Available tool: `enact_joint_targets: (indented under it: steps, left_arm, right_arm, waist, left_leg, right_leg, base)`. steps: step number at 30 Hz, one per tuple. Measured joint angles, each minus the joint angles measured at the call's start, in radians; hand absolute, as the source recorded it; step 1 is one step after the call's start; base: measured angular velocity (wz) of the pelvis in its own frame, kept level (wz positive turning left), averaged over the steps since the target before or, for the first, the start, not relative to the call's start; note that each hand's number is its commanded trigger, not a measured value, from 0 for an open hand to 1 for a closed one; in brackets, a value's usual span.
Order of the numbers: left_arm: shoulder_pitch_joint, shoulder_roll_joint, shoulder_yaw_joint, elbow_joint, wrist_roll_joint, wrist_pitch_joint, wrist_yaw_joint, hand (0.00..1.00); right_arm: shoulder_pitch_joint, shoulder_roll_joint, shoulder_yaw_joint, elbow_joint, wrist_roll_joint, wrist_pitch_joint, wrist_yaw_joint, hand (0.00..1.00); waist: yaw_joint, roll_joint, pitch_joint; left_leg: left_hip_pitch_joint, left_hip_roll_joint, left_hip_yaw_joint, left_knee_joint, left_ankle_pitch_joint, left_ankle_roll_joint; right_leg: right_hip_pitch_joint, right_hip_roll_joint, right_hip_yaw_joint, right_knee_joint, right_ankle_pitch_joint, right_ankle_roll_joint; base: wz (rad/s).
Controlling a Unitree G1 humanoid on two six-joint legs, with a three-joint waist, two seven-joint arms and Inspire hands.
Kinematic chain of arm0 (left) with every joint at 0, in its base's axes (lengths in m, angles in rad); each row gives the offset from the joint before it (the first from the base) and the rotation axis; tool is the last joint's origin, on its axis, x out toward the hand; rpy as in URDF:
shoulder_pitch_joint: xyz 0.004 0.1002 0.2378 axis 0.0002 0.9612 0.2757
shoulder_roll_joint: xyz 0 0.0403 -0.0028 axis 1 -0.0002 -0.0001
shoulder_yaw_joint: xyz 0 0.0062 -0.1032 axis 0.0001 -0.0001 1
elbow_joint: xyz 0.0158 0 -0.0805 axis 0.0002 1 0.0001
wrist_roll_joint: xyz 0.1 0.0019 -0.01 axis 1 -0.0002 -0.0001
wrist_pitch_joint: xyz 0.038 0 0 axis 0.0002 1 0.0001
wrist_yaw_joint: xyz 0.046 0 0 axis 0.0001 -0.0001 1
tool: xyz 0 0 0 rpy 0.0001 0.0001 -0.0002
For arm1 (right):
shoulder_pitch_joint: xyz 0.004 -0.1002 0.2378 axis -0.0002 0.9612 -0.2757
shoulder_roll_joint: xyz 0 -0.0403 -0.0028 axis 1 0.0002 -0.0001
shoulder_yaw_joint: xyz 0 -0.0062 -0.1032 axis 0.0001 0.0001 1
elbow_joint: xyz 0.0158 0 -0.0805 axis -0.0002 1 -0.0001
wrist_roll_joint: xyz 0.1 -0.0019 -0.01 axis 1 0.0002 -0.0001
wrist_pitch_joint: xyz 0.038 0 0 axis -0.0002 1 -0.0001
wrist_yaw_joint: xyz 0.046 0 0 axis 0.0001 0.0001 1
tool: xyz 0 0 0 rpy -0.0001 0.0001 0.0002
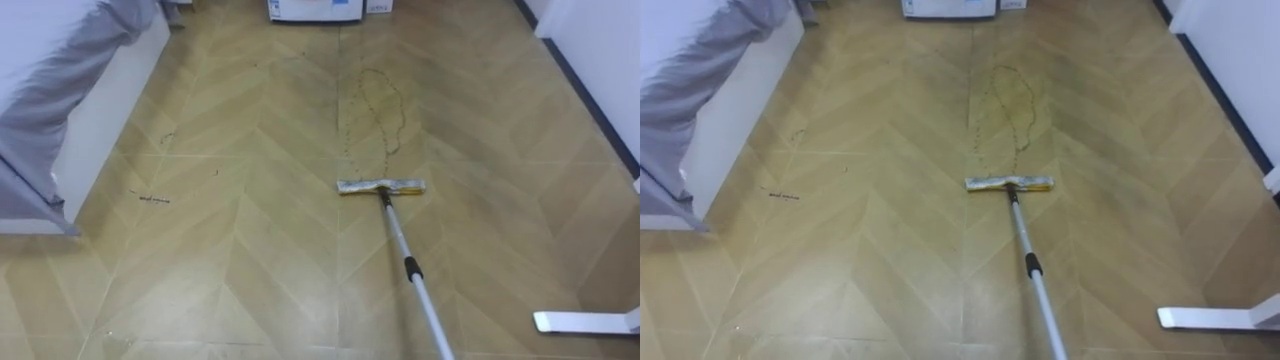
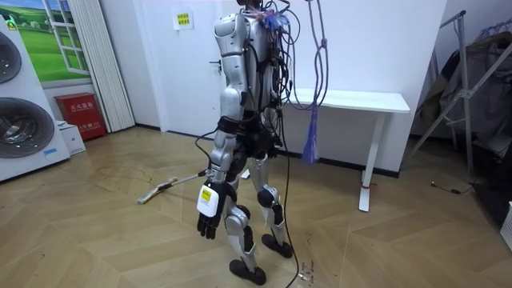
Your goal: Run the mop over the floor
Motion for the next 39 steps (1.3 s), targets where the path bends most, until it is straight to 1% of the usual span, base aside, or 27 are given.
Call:
enact_joint_targets:
  steps: [1, 6, 8, 9, 11, 13, 15, 17, 18, 20, 21, 22, 23, 25, 26, 27, 29, 30, 31, 32, 33, 34, 35, 36, 37, 38, 39]
  left_arm:
    - [-0.011, 0.000, -0.005, 0.000, 0.000, 0.000, 0.002, 0.00]
    - [-0.049, 0.004, -0.017, 0.001, -0.002, -0.002, 0.010, 0.00]
    - [-0.080, 0.005, -0.018, 0.021, -0.004, -0.019, 0.027, 0.00]
    - [-0.087, 0.005, -0.018, 0.021, -0.004, -0.022, 0.028, 0.00]
    - [-0.112, 0.005, -0.019, 0.023, -0.006, -0.038, 0.045, 0.00]
    - [-0.119, 0.004, -0.022, 0.027, -0.013, -0.048, 0.064, 0.00]
    - [-0.120, 0.005, -0.046, 0.027, -0.014, -0.048, 0.076, 0.00]
    - [-0.119, 0.004, -0.057, 0.028, -0.013, -0.047, 0.085, 0.00]
    - [-0.118, 0.003, -0.058, 0.031, -0.019, -0.043, 0.085, 0.00]
    - [-0.119, 0.005, -0.058, 0.041, -0.080, -0.040, 0.089, 0.00]
    - [-0.119, 0.005, -0.059, 0.044, -0.095, -0.039, 0.091, 0.00]
    - [-0.123, 0.005, -0.059, 0.045, -0.121, -0.039, 0.092, 0.00]
    - [-0.125, 0.004, -0.059, 0.046, -0.133, -0.038, 0.092, 0.00]
    - [-0.131, 0.002, -0.058, 0.049, -0.157, -0.035, 0.099, 0.00]
    - [-0.132, 0.001, -0.058, 0.047, -0.171, -0.033, 0.105, 0.00]
    - [-0.133, 0.002, -0.058, 0.047, -0.172, -0.033, 0.105, 0.00]
    - [-0.142, 0.003, -0.063, 0.053, -0.191, -0.031, 0.106, 0.00]
    - [-0.142, 0.004, -0.068, 0.055, -0.203, -0.031, 0.107, 0.00]
    - [-0.147, 0.005, -0.077, 0.059, -0.212, -0.023, 0.107, 0.00]
    - [-0.156, 0.005, -0.080, 0.065, -0.213, -0.015, 0.109, 0.00]
    - [-0.163, 0.005, -0.080, 0.068, -0.218, -0.009, 0.111, 0.00]
    - [-0.170, 0.007, -0.093, 0.067, -0.247, -0.002, 0.115, 0.00]
    - [-0.169, 0.010, -0.111, 0.069, -0.264, -0.002, 0.117, 0.00]
    - [-0.161, 0.011, -0.136, 0.075, -0.299, 0.000, 0.126, 0.00]
    - [-0.158, 0.011, -0.160, 0.076, -0.330, 0.009, 0.129, 0.00]
    - [-0.148, 0.012, -0.168, 0.076, -0.334, 0.012, 0.129, 0.00]
    - [-0.146, 0.017, -0.188, 0.076, -0.365, 0.009, 0.130, 0.00]
  right_arm:
    - [-0.002, 0.000, 0.000, -0.001, 0.004, 0.000, -0.007, 1.00]
    - [-0.041, 0.000, -0.002, 0.002, 0.021, 0.000, -0.019, 1.00]
    - [-0.055, -0.001, 0.000, 0.001, 0.043, -0.001, -0.028, 1.00]
    - [-0.056, -0.001, 0.000, 0.003, 0.045, -0.002, -0.032, 1.00]
    - [-0.071, -0.001, 0.000, 0.011, 0.050, -0.014, -0.046, 1.00]
    - [-0.082, -0.001, 0.000, 0.021, 0.056, -0.015, -0.058, 1.00]
    - [-0.090, -0.001, 0.002, 0.034, 0.068, -0.014, -0.069, 1.00]
    - [-0.091, 0.000, 0.001, 0.043, 0.072, -0.014, -0.081, 1.00]
    - [-0.091, 0.000, 0.002, 0.056, 0.087, -0.014, -0.088, 1.00]
    - [-0.091, -0.001, 0.012, 0.078, 0.137, -0.009, -0.095, 1.00]
    - [-0.091, -0.001, 0.014, 0.081, 0.152, -0.008, -0.095, 1.00]
    - [-0.086, 0.000, 0.023, 0.082, 0.174, -0.006, -0.095, 1.00]
    - [-0.083, 0.000, 0.027, 0.082, 0.189, -0.006, -0.095, 1.00]
    - [-0.080, -0.001, 0.042, 0.090, 0.237, -0.006, -0.095, 1.00]
    - [-0.079, -0.001, 0.042, 0.091, 0.252, -0.006, -0.094, 1.00]
    - [-0.080, -0.001, 0.044, 0.091, 0.261, -0.007, -0.094, 1.00]
    - [-0.085, -0.003, 0.059, 0.091, 0.286, -0.009, -0.095, 1.00]
    - [-0.088, -0.002, 0.063, 0.091, 0.289, -0.009, -0.099, 1.00]
    - [-0.097, -0.002, 0.068, 0.092, 0.292, -0.009, -0.105, 1.00]
    - [-0.110, 0.000, 0.080, 0.104, 0.302, -0.009, -0.110, 1.00]
    - [-0.120, 0.001, 0.081, 0.116, 0.305, -0.008, -0.110, 1.00]
    - [-0.152, -0.001, 0.080, 0.134, 0.305, -0.001, -0.110, 1.00]
    - [-0.175, -0.004, 0.078, 0.149, 0.305, 0.003, -0.110, 1.00]
    - [-0.223, -0.015, 0.077, 0.172, 0.303, 0.021, -0.110, 1.00]
    - [-0.273, -0.031, 0.077, 0.183, 0.305, 0.031, -0.104, 1.00]
    - [-0.298, -0.039, 0.078, 0.184, 0.306, 0.031, -0.096, 1.00]
    - [-0.341, -0.049, 0.084, 0.191, 0.308, 0.030, -0.081, 1.00]
  waist:
    - [-0.004, 0.001, -0.0012]
    - [-0.002, -0.001, -0.0033]
    - [0.002, 0.002, 0.0020]
    - [0.000, 0.004, 0.0012]
    - [0.000, 0.009, 0.0029]
    - [-0.001, 0.018, 0.0044]
    - [-0.001, 0.023, 0.0086]
    - [-0.001, 0.027, 0.0132]
    - [0.000, 0.030, 0.0152]
    - [0.002, 0.032, 0.0162]
    - [0.000, 0.032, 0.0168]
    - [-0.003, 0.033, 0.0171]
    - [-0.003, 0.035, 0.0164]
    - [0.000, 0.037, 0.0155]
    - [0.003, 0.039, 0.0146]
    - [0.004, 0.040, 0.0137]
    - [0.011, 0.048, 0.0082]
    - [0.017, 0.050, 0.0064]
    - [0.029, 0.052, 0.0055]
    - [0.039, 0.053, 0.0055]
    - [0.046, 0.053, 0.0053]
    - [0.059, 0.051, 0.0049]
    - [0.061, 0.047, 0.0077]
    - [0.084, 0.041, 0.0119]
    - [0.108, 0.043, 0.0106]
    - [0.117, 0.040, 0.0130]
    - [0.133, 0.031, 0.0200]
  left_leg:
    - [-0.018, 0.000, -0.005, 0.010, -0.001, 0.000]
    - [-0.101, 0.004, -0.019, 0.038, 0.001, -0.001]
    - [-0.145, 0.010, -0.017, 0.056, 0.003, -0.001]
    - [-0.157, 0.013, -0.017, 0.062, 0.003, -0.001]
    - [-0.206, 0.015, -0.016, 0.086, 0.004, -0.002]
    - [-0.245, 0.018, -0.017, 0.109, 0.004, -0.002]
    - [-0.289, 0.018, -0.019, 0.129, 0.004, -0.002]
    - [-0.335, 0.014, -0.024, 0.151, 0.004, -0.001]
    - [-0.365, 0.013, -0.023, 0.170, 0.004, -0.001]
    - [-0.436, 0.002, -0.018, 0.218, -0.001, -0.001]
    - [-0.457, -0.003, -0.019, 0.232, -0.003, -0.002]
    - [-0.497, -0.005, -0.020, 0.260, -0.005, -0.003]
    - [-0.519, -0.005, -0.022, 0.277, -0.007, -0.004]
    - [-0.599, -0.006, -0.026, 0.368, -0.030, -0.010]
    - [-0.633, -0.005, -0.029, 0.410, -0.042, -0.014]
    - [-0.651, -0.004, -0.030, 0.428, -0.047, -0.016]
    - [-0.713, -0.004, -0.037, 0.495, -0.058, -0.027]
    - [-0.728, -0.004, -0.037, 0.510, -0.059, -0.029]
    - [-0.752, -0.004, -0.035, 0.540, -0.064, -0.036]
    - [-0.773, -0.002, -0.033, 0.572, -0.068, -0.043]
    - [-0.783, -0.002, -0.034, 0.589, -0.069, -0.049]
    - [-0.810, 0.002, -0.034, 0.642, -0.065, -0.066]
    - [-0.839, 0.005, -0.030, 0.697, -0.052, -0.087]
    - [-0.910, 0.023, -0.011, 0.891, -0.001, -0.110]
    - [-0.972, 0.039, 0.010, 1.057, 0.105, -0.101]
    - [-1.005, 0.045, 0.012, 1.097, 0.173, -0.099]
    - [-1.070, 0.049, 0.023, 1.171, 0.327, -0.114]
  right_leg:
    - [-0.016, 0.000, -0.007, 0.010, 0.000, 0.000]
    - [-0.114, 0.000, -0.008, 0.064, -0.005, -0.004]
    - [-0.156, 0.001, -0.008, 0.093, -0.006, -0.006]
    - [-0.170, 0.002, -0.007, 0.099, -0.006, -0.006]
    - [-0.221, 0.003, -0.007, 0.130, -0.008, -0.008]
    - [-0.263, 0.003, -0.008, 0.160, -0.010, -0.012]
    - [-0.312, 0.000, -0.007, 0.194, -0.017, -0.017]
    - [-0.370, -0.011, -0.006, 0.242, -0.034, -0.017]
    - [-0.415, -0.020, 0.000, 0.281, -0.049, -0.017]
    - [-0.503, -0.035, 0.017, 0.364, -0.082, -0.022]
    - [-0.525, -0.040, 0.016, 0.384, -0.092, -0.024]
    - [-0.571, -0.048, 0.017, 0.427, -0.109, -0.027]
    - [-0.591, -0.050, 0.017, 0.448, -0.117, -0.028]
    - [-0.673, -0.064, 0.018, 0.552, -0.159, -0.038]
    - [-0.705, -0.066, 0.018, 0.595, -0.176, -0.043]
    - [-0.722, -0.067, 0.019, 0.615, -0.183, -0.046]
    - [-0.781, -0.068, 0.016, 0.686, -0.205, -0.060]
    - [-0.795, -0.067, 0.017, 0.705, -0.210, -0.063]
    - [-0.818, -0.064, 0.018, 0.742, -0.219, -0.072]
    - [-0.840, -0.064, 0.017, 0.779, -0.234, -0.088]
    - [-0.851, -0.064, 0.018, 0.801, -0.244, -0.096]
    - [-0.876, -0.073, 0.024, 0.840, -0.263, -0.110]
    - [-0.891, -0.077, 0.022, 0.866, -0.275, -0.119]
    - [-0.912, -0.082, 0.023, 0.925, -0.300, -0.139]
    - [-0.924, -0.080, 0.025, 0.973, -0.310, -0.152]
    - [-0.929, -0.077, 0.027, 0.988, -0.315, -0.153]
    - [-0.932, -0.070, 0.044, 1.011, -0.324, -0.156]
  base:
    - [0.08]
    - [0.02]
    - [0.00]
    - [0.00]
    - [0.00]
    - [0.00]
    - [0.00]
    - [0.00]
    - [0.00]
    - [0.00]
    - [0.09]
    - [0.11]
    - [0.14]
    - [0.13]
    - [0.09]
    - [0.05]
    - [0.02]
    - [-0.04]
    - [-0.05]
    - [-0.03]
    - [0.05]
    - [0.05]
    - [-0.19]
    - [-0.57]
    - [-0.66]
    - [-0.51]
    - [-0.17]
